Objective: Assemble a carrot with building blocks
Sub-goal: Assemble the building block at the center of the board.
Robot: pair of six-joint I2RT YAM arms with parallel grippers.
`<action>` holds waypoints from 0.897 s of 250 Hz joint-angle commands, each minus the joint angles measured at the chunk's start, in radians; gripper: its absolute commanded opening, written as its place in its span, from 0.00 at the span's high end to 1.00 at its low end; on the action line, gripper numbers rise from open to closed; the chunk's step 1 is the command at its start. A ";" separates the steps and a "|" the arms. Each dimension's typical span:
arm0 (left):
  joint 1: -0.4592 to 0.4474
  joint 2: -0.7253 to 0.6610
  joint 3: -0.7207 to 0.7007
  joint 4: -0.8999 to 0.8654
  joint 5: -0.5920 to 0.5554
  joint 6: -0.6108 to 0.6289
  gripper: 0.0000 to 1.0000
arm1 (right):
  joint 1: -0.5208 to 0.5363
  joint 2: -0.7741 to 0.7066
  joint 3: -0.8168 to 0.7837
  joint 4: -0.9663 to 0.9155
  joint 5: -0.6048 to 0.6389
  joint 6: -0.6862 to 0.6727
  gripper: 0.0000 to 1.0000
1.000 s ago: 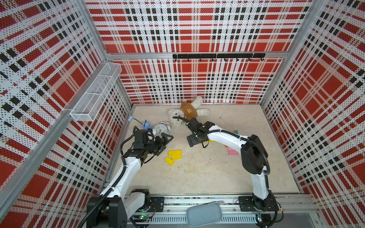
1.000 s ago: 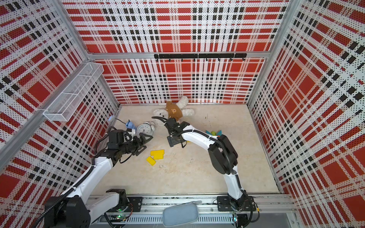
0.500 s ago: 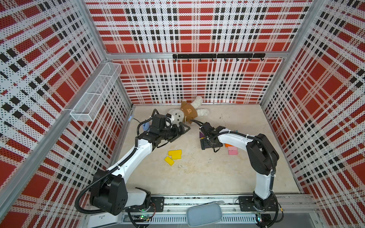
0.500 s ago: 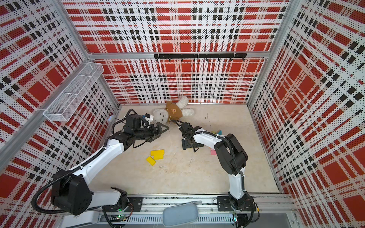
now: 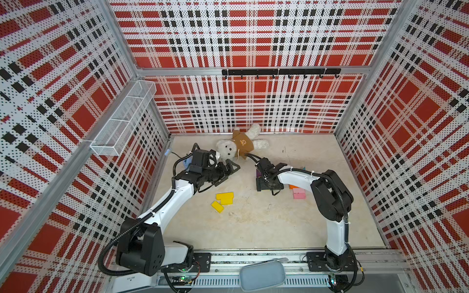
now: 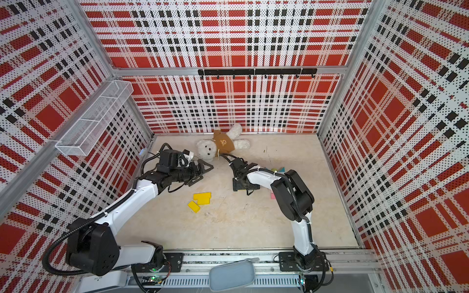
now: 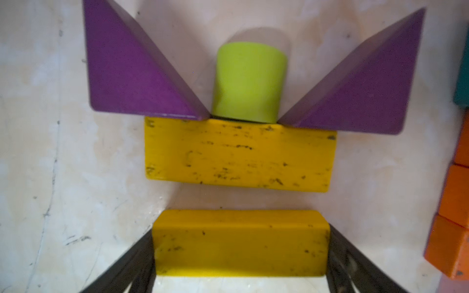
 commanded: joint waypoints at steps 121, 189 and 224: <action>-0.002 -0.021 -0.028 0.041 0.021 -0.014 0.00 | -0.020 0.051 0.035 0.026 -0.001 0.049 0.08; -0.005 -0.021 -0.030 0.045 0.028 -0.017 0.00 | -0.020 0.056 0.044 0.023 -0.001 0.062 0.08; -0.008 -0.025 -0.031 0.045 0.028 -0.017 0.00 | -0.020 0.065 0.052 0.022 -0.001 0.066 0.08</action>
